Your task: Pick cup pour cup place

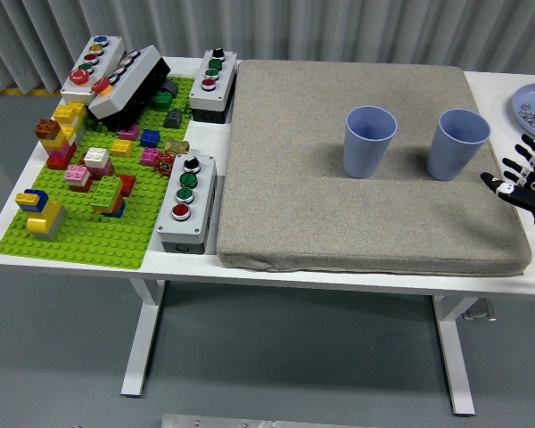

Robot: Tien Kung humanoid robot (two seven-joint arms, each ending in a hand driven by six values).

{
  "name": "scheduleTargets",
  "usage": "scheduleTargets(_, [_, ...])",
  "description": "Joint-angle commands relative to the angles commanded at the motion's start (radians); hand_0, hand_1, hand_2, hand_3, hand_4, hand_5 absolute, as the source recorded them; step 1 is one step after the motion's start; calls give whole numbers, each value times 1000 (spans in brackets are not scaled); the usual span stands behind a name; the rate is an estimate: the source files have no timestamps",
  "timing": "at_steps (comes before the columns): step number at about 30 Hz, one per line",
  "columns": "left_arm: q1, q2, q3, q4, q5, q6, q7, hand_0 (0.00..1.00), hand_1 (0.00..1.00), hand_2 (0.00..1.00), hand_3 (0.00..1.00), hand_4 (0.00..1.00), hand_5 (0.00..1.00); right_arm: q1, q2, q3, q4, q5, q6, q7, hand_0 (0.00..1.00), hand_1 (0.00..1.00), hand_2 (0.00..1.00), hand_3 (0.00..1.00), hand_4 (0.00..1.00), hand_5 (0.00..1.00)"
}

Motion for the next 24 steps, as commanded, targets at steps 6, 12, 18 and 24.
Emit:
scheduleTargets(6, [-1, 1, 8, 0, -5, -1, -1, 805, 751, 820, 721, 516, 998, 38, 6, -26, -62, 23, -6, 23, 917, 882, 979, 942, 852, 242])
scheduleTargets(12, [-2, 2, 12, 0, -5, -2, -1, 805, 750, 819, 721, 518, 998, 75, 16, -59, -111, 40, -12, 43, 908, 876, 950, 920, 850, 245])
scheduleTargets(18, [-6, 3, 19, 0, -7, -2, -1, 805, 750, 819, 719, 518, 998, 127, 33, -98, -163, 42, -33, 65, 909, 874, 947, 913, 847, 251])
scheduleTargets(24, [-6, 4, 24, 0, -10, -3, -1, 805, 750, 818, 719, 518, 998, 154, 42, -116, -181, 41, -38, 70, 911, 874, 947, 909, 845, 252])
